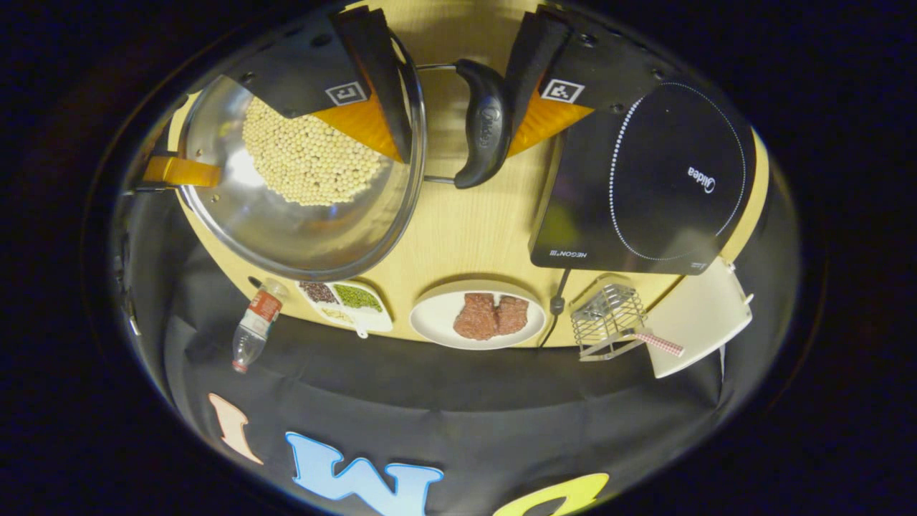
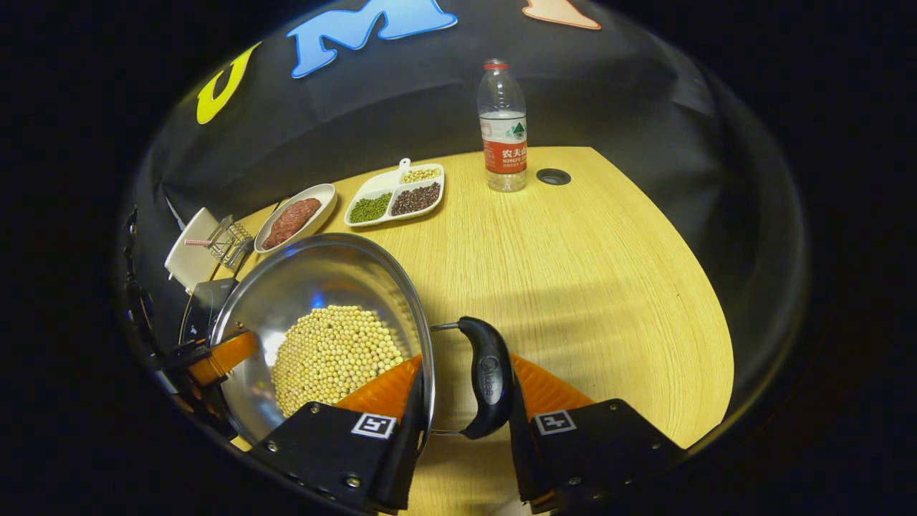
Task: First push the handle of the pot to place it horizontally, then grasp the pot with both hands and set it on the induction cooktop.
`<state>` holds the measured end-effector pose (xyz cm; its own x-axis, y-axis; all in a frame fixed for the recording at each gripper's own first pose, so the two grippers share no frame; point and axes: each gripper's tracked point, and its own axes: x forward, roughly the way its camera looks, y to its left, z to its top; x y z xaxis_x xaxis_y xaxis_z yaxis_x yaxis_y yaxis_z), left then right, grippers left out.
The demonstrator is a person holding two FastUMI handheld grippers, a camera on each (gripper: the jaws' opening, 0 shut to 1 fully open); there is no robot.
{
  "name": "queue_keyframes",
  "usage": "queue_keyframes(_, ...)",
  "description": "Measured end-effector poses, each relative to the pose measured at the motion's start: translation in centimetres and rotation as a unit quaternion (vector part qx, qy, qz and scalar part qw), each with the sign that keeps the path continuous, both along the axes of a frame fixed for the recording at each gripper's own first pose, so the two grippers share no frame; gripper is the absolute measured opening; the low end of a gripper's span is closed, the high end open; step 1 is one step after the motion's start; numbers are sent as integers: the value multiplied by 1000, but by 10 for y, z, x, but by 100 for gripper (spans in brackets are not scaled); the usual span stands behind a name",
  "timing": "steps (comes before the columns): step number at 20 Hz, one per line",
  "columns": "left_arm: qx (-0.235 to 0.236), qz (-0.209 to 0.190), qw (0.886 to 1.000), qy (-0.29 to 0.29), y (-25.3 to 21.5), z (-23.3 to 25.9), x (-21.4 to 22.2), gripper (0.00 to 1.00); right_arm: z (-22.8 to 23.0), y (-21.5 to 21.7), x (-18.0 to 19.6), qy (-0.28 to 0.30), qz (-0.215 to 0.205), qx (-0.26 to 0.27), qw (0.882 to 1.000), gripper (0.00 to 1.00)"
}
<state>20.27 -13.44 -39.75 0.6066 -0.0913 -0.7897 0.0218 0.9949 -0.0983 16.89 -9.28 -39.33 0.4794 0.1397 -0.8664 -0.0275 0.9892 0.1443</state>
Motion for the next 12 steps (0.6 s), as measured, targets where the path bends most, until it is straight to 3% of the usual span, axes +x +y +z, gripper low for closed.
queue_keyframes(1, 3, -2, 1000, 1, 0, -1, -1, 72, -1, 2, 0, -3, 4, -7, 1000, 56)
queue_keyframes(2, 5, -1, 1000, -2, -1, 0, -1, 70, 1, -1, -1, -2, 8, -14, 1000, 51)
queue_keyframes(4, 8, -4, 1000, -10, -2, 6, 2, 67, 6, -2, 0, -8, 3, -12, 1000, 51)
queue_keyframes(6, 13, -8, 999, -30, -3, 19, 4, 73, 13, -5, 1, -20, 1, -7, 1000, 51)
queue_keyframes(7, 14, -9, 999, -39, -8, 30, 3, 66, 19, -7, 0, -25, 0, -7, 1000, 51)
queue_keyframes(10, 15, -9, 999, -46, -11, 47, -5, 70, 38, -10, -7, -31, -1, -3, 1000, 50)
queue_keyframes(12, 12, -3, 999, -47, -10, 55, -15, 66, 46, -11, -15, -33, 2, -3, 999, 50)
